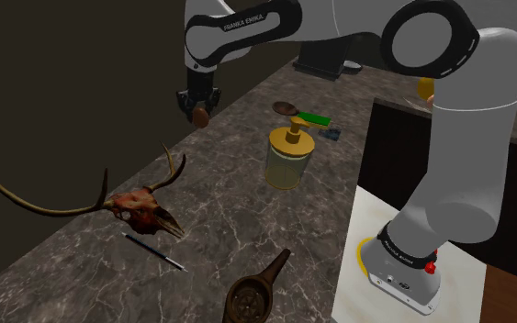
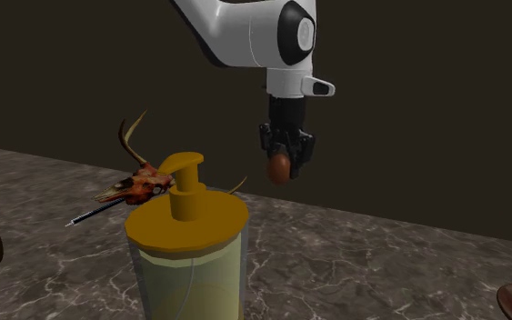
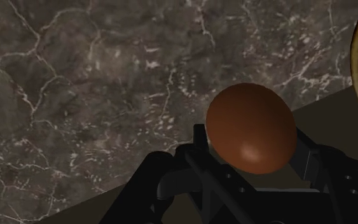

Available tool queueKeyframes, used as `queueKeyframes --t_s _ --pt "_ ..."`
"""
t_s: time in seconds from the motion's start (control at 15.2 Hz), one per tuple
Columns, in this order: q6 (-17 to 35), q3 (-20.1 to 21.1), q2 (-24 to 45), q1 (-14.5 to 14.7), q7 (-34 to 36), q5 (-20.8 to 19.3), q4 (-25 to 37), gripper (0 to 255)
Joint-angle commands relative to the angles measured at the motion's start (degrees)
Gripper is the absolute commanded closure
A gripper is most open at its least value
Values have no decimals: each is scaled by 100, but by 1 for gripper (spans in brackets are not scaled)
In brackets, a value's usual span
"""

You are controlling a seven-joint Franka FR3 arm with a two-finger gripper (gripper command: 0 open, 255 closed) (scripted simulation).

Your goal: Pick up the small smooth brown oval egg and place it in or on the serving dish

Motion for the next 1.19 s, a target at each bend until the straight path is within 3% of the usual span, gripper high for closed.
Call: queueKeyframes --t_s 0.0,0.59,1.12 --pt "-147 3 -37 4 9 2 109 255" --pt "-705 11 -163 6 24 12 542 255" --pt "-509 -222 -721 -702 -955 232 -260 255"
